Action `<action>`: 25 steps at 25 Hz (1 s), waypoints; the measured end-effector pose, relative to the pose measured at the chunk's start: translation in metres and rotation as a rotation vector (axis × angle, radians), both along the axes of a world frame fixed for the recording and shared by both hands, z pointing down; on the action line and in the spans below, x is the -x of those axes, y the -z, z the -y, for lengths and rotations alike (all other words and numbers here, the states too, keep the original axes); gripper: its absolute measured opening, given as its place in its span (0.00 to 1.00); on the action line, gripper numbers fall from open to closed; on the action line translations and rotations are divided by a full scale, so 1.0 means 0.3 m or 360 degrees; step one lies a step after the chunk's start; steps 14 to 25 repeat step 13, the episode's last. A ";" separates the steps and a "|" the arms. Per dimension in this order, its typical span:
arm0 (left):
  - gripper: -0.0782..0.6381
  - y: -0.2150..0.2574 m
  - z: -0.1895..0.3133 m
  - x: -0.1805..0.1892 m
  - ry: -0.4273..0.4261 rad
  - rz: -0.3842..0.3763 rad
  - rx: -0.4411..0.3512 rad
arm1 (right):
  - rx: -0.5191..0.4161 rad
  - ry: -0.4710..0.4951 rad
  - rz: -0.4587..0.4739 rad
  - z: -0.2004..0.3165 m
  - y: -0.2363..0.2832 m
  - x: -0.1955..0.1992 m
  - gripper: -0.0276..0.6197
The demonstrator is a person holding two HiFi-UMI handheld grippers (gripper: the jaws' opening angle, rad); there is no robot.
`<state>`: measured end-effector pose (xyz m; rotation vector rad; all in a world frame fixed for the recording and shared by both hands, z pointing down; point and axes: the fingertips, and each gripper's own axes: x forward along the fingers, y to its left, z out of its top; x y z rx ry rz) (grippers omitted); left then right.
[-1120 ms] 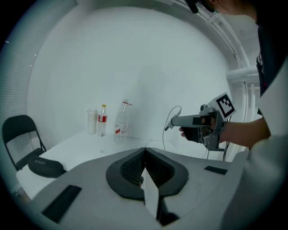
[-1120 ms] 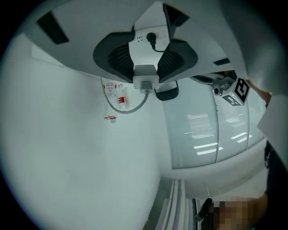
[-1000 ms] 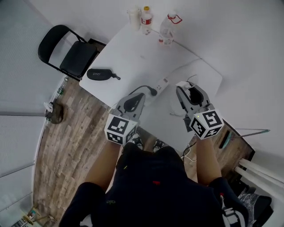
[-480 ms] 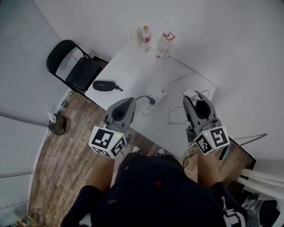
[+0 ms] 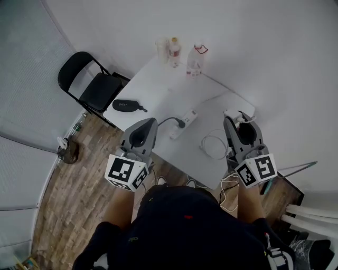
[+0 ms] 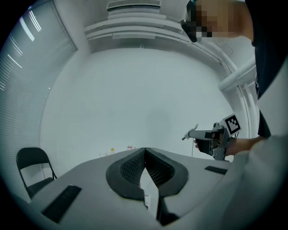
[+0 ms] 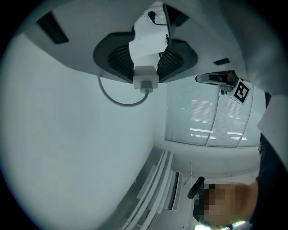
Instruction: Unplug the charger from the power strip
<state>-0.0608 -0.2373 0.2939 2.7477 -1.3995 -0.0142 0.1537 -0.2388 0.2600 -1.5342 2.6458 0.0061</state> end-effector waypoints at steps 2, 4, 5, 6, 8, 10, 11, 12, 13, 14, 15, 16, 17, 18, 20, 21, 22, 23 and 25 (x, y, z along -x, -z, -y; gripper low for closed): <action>0.13 0.004 -0.002 -0.001 -0.0010 -0.0008 0.0001 | -0.0002 -0.0004 -0.0005 -0.001 0.004 0.003 0.31; 0.13 0.008 0.000 -0.002 -0.0016 -0.0010 -0.0004 | -0.0006 -0.0003 -0.0010 0.002 0.009 0.007 0.31; 0.13 0.010 0.000 -0.003 -0.0018 -0.0010 -0.0007 | -0.0009 -0.0002 -0.0013 0.003 0.012 0.009 0.31; 0.13 0.012 -0.001 -0.004 -0.0021 -0.0009 -0.0011 | -0.0012 -0.0002 -0.0015 0.003 0.016 0.011 0.31; 0.13 0.018 -0.002 -0.005 -0.0027 -0.0009 -0.0016 | -0.0018 -0.0003 -0.0015 0.003 0.025 0.014 0.31; 0.13 0.021 -0.001 -0.008 -0.0034 -0.0007 -0.0021 | -0.0021 -0.0004 -0.0017 0.005 0.030 0.016 0.31; 0.13 0.020 0.000 -0.010 -0.0037 -0.0005 -0.0022 | -0.0021 -0.0003 -0.0020 0.007 0.030 0.017 0.31; 0.13 0.019 0.001 -0.012 -0.0041 -0.0002 -0.0023 | -0.0020 -0.0003 -0.0022 0.008 0.030 0.018 0.31; 0.13 0.018 0.002 -0.015 -0.0044 0.0001 -0.0024 | -0.0019 -0.0002 -0.0025 0.009 0.029 0.018 0.31; 0.13 0.018 0.002 -0.015 -0.0044 0.0001 -0.0024 | -0.0019 -0.0002 -0.0025 0.009 0.029 0.018 0.31; 0.13 0.018 0.002 -0.015 -0.0044 0.0001 -0.0024 | -0.0019 -0.0002 -0.0025 0.009 0.029 0.018 0.31; 0.13 0.018 0.002 -0.015 -0.0044 0.0001 -0.0024 | -0.0019 -0.0002 -0.0025 0.009 0.029 0.018 0.31; 0.13 0.018 0.002 -0.015 -0.0044 0.0001 -0.0024 | -0.0019 -0.0002 -0.0025 0.009 0.029 0.018 0.31; 0.13 0.018 0.002 -0.015 -0.0044 0.0001 -0.0024 | -0.0019 -0.0002 -0.0025 0.009 0.029 0.018 0.31; 0.13 0.018 0.002 -0.015 -0.0044 0.0001 -0.0024 | -0.0019 -0.0002 -0.0025 0.009 0.029 0.018 0.31; 0.13 0.018 0.002 -0.015 -0.0044 0.0001 -0.0024 | -0.0019 -0.0002 -0.0025 0.009 0.029 0.018 0.31; 0.13 0.018 0.002 -0.015 -0.0044 0.0001 -0.0024 | -0.0019 -0.0002 -0.0025 0.009 0.029 0.018 0.31; 0.13 0.018 0.002 -0.015 -0.0044 0.0001 -0.0024 | -0.0019 -0.0002 -0.0025 0.009 0.029 0.018 0.31; 0.13 0.018 0.002 -0.015 -0.0044 0.0001 -0.0024 | -0.0019 -0.0002 -0.0025 0.009 0.029 0.018 0.31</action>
